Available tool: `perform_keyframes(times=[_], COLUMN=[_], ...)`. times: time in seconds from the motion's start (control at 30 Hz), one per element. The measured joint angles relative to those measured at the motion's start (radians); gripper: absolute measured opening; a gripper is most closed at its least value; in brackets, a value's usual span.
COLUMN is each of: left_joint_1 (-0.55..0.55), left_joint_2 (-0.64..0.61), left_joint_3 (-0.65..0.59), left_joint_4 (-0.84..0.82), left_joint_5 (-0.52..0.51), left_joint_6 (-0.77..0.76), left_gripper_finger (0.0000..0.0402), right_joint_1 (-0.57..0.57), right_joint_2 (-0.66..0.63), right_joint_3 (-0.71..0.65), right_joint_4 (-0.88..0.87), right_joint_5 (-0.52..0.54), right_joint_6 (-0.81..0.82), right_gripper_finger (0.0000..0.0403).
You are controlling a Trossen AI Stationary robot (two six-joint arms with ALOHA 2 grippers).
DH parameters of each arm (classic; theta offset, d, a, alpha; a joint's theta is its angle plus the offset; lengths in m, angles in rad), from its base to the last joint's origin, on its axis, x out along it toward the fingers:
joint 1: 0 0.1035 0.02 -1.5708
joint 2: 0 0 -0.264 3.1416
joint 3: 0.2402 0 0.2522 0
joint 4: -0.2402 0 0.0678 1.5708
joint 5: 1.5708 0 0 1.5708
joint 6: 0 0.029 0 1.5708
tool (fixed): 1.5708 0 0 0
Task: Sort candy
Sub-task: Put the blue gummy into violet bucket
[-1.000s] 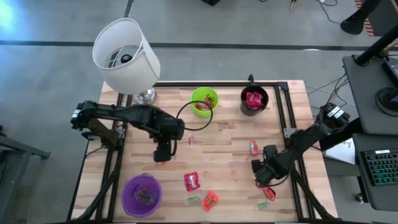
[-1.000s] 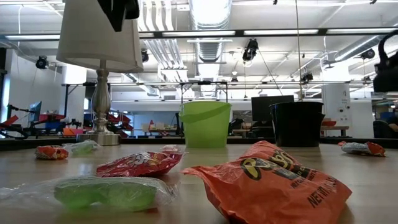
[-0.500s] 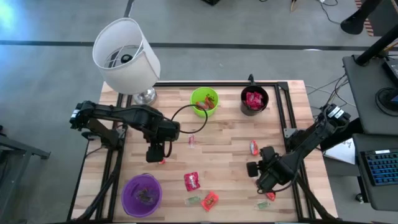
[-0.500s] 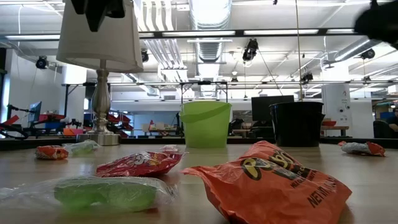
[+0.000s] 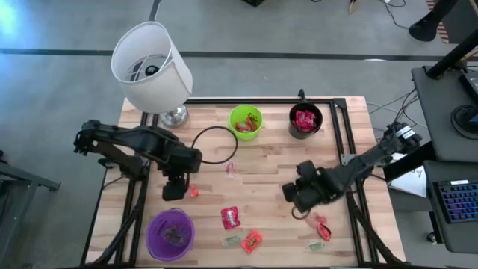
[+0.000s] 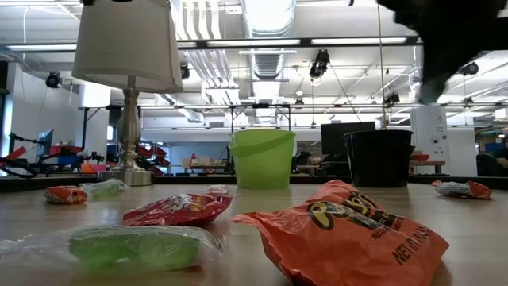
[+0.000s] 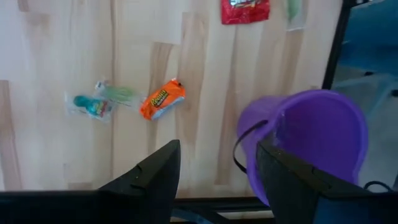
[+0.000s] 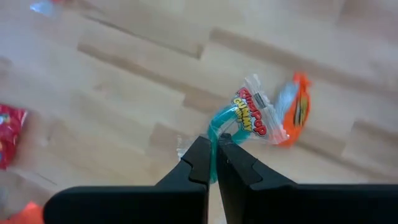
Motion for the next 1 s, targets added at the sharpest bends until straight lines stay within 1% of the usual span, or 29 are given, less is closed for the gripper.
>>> perform_keyframes(times=[0.3,0.4,0.53,0.67,0.77,0.87,1.0], left_joint_1=[-0.010,-0.011,-0.017,-0.025,-0.024,-0.024,-0.024], left_joint_2=[-0.077,-0.104,-0.130,-0.150,-0.154,-0.152,-0.132], left_joint_3=[0.000,0.000,0.000,0.000,0.000,0.000,0.000], left_joint_4=[0.000,0.000,0.001,0.032,0.084,0.141,0.199], left_joint_5=[-0.003,-0.002,-0.002,-0.002,-0.002,-0.004,-0.004], left_joint_6=[-0.087,-0.112,-0.152,-0.144,-0.117,-0.080,-0.015], left_gripper_finger=[0.0192,0.0192,0.0192,0.0192,0.0192,0.0192,0.0192], right_joint_1=[-0.232,-0.306,-0.383,-0.430,-0.445,-0.445,-0.444], right_joint_2=[-0.088,-0.113,-0.119,-0.114,-0.111,-0.112,-0.112], right_joint_3=[0.046,0.054,0.065,0.065,0.065,0.065,0.065], right_joint_4=[0.033,0.107,0.231,0.403,0.526,0.640,0.748], right_joint_5=[-0.001,-0.011,-0.067,-0.129,-0.165,-0.180,-0.225], right_joint_6=[-0.363,-0.485,-0.641,-0.772,-0.847,-0.902,-0.952], right_gripper_finger=[0.0009,0.0009,0.0009,0.0009,0.0009,0.0009,0.0009])
